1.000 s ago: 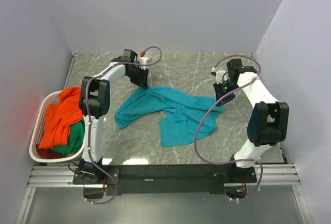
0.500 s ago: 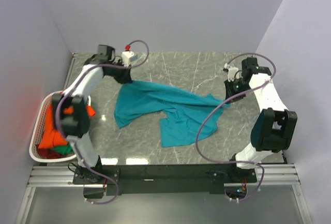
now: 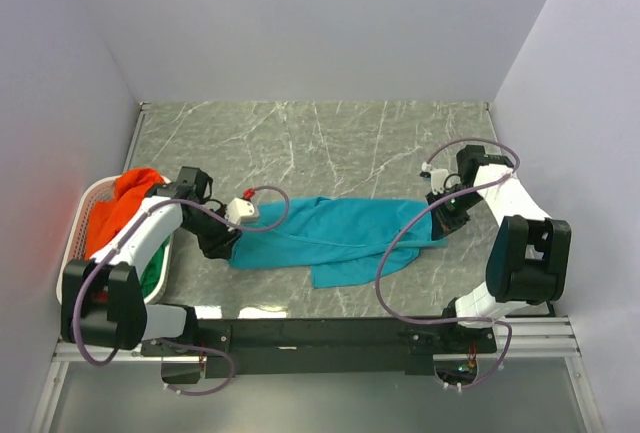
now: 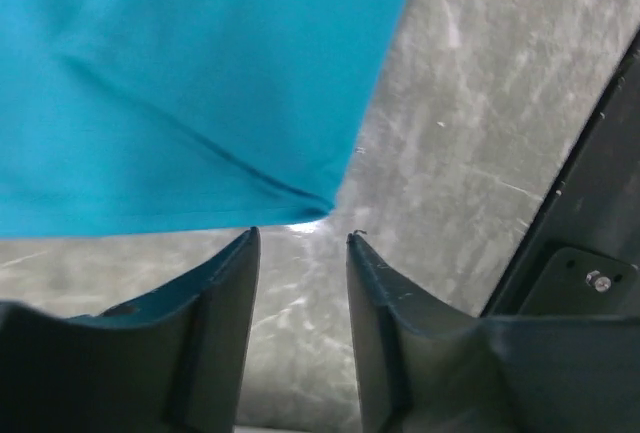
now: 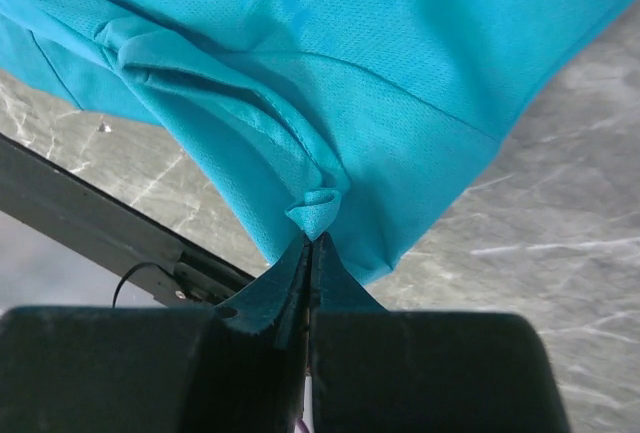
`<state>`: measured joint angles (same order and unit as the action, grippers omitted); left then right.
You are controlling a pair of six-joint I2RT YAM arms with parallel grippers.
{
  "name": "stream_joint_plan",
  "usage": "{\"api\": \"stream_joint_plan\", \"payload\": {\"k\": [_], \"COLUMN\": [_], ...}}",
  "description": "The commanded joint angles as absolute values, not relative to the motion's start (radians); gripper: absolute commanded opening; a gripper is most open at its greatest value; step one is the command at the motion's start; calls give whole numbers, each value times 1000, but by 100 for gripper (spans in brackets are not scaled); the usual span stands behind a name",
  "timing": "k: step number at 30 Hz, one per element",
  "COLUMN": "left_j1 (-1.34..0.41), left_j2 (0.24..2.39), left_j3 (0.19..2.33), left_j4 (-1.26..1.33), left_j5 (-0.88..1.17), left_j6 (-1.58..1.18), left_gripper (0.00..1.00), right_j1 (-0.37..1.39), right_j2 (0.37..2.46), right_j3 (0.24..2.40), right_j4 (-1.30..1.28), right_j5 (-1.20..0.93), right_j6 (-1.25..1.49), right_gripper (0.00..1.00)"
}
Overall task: Fold and stack the t-shirts
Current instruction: Flatten the tshirt out
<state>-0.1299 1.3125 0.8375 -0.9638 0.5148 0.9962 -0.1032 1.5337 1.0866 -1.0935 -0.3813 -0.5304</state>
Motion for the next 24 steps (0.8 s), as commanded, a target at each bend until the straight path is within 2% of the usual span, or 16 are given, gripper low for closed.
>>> {"api": "stream_joint_plan", "payload": {"k": [1, 5, 11, 24], "left_j1": [-121, -152, -179, -189], "left_j2": [1265, 1354, 1538, 1697], "left_j3": [926, 1011, 1078, 1137], "left_j4": [-927, -858, -693, -707], "left_j5": [569, 603, 566, 586], "left_j6": [947, 713, 506, 537], "left_gripper": [50, 52, 47, 46], "right_j1": [-89, -87, -86, -86], "right_j2": [1508, 1508, 1509, 1500], "right_j3": [1060, 1057, 1069, 1098], "right_j4": [-1077, -1063, -1068, -1081], "right_j5": [-390, -411, -425, -434], "right_j6": [-543, -519, -497, -472], "right_gripper": [0, 0, 0, 0]}}
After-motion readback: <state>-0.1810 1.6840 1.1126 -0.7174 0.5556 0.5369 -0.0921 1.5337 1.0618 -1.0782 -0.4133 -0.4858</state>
